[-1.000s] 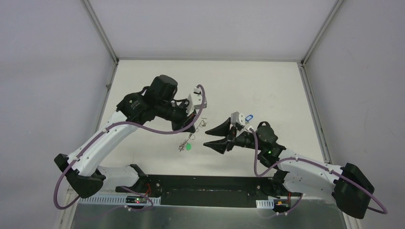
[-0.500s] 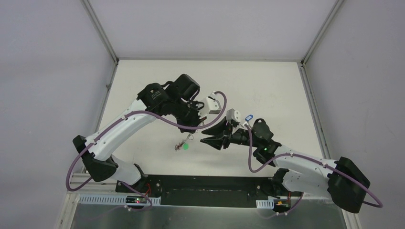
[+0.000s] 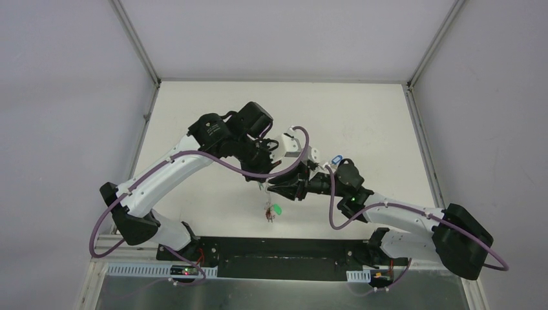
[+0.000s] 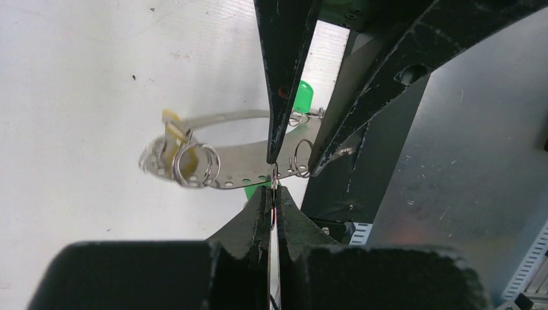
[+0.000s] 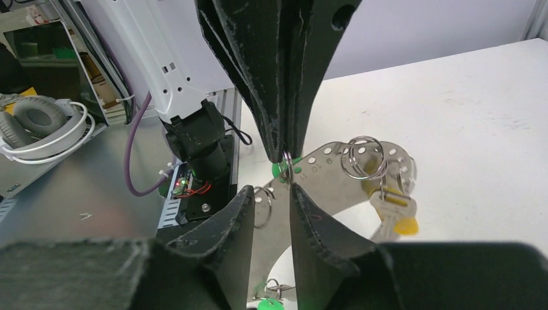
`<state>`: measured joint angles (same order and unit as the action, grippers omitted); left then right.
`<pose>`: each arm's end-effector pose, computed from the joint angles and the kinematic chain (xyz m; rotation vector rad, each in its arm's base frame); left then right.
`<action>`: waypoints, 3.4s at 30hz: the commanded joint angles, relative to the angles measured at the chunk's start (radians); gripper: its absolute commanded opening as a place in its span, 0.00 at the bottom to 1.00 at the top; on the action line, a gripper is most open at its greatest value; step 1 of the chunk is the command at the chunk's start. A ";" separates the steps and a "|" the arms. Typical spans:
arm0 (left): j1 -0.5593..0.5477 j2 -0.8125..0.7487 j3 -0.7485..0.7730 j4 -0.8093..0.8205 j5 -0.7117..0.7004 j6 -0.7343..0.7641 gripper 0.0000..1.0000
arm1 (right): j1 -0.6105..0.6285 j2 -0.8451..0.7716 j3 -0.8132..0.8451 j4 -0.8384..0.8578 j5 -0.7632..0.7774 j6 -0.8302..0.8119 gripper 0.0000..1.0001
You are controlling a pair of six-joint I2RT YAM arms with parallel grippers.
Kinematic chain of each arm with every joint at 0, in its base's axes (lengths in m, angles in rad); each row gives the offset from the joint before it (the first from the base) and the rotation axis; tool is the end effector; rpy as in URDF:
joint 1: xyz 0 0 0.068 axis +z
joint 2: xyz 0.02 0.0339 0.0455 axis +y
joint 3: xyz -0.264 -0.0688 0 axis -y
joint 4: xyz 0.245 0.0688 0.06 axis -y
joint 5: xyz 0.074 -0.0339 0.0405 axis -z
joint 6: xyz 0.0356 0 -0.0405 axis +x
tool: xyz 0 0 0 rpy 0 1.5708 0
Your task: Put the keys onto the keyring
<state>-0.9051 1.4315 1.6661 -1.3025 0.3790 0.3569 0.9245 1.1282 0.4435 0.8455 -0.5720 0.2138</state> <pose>0.1498 -0.2121 0.3964 1.6873 2.0856 -0.6810 0.1275 0.2010 0.2602 -1.0029 1.2198 1.3150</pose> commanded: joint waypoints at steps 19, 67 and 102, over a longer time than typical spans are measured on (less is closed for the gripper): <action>-0.017 -0.048 -0.033 0.077 0.043 0.002 0.00 | -0.002 0.049 0.052 0.142 -0.047 0.045 0.00; 0.293 -0.669 -0.830 0.983 0.498 -0.030 0.36 | -0.002 -0.015 0.023 0.142 0.004 0.079 0.00; 0.171 -0.623 -0.870 0.951 0.432 -0.084 0.06 | -0.003 -0.011 0.020 0.167 0.014 0.088 0.00</action>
<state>-0.7033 0.8169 0.8253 -0.4294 0.8398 0.3462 0.9215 1.1416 0.4496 0.9150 -0.5831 0.2890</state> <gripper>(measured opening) 0.013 0.006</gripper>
